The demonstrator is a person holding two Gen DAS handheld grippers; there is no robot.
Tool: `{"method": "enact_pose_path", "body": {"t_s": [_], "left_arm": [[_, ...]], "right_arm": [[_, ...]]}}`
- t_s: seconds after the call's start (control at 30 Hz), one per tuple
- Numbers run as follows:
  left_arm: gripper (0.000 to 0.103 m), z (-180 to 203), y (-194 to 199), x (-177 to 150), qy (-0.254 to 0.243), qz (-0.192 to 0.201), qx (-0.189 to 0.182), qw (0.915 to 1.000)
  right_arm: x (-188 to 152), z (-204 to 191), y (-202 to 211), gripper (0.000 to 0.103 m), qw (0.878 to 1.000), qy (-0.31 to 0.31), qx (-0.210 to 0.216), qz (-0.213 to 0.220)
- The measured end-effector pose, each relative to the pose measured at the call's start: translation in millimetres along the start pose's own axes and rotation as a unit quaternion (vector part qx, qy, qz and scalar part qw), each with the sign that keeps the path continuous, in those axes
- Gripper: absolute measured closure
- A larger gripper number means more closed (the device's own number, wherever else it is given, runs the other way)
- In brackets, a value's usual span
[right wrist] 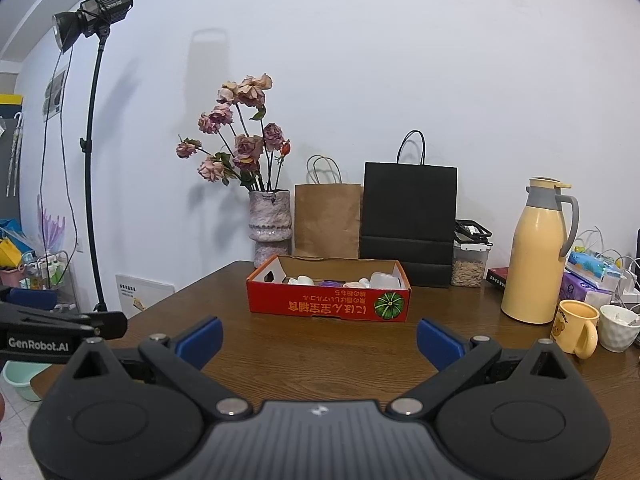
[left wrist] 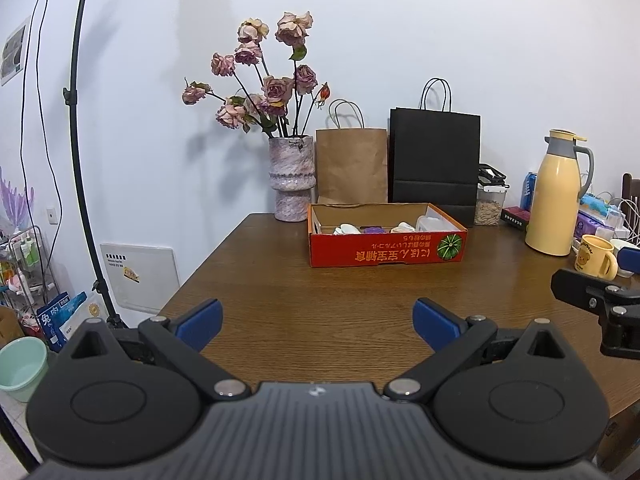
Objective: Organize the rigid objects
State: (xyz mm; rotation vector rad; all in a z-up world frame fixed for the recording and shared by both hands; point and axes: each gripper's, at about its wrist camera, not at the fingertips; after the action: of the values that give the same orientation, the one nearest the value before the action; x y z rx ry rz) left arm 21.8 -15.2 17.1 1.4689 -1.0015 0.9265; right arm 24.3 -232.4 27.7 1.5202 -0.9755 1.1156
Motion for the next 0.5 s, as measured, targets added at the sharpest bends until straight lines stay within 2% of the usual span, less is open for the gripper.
{"method": "enact_pose_path", "body": {"t_s": [0.5], "left_arm": [[0.000,-2.0,-1.4,-1.0,0.003,-0.001,-0.003,1.0000]], "right_arm": [[-0.3,3.1,-0.6,0.000,1.000,0.000,0.000,0.000]]}}
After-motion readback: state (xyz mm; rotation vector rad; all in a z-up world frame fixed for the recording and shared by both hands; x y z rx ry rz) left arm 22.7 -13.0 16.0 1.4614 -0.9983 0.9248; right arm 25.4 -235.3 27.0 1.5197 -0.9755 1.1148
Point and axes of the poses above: each gripper's, at about its wrist camera, not at the fingertips, and y roughly against the way its jaws point, z to its right, x to its top, and after that the axes turned 6 degrees about -y, right-handed
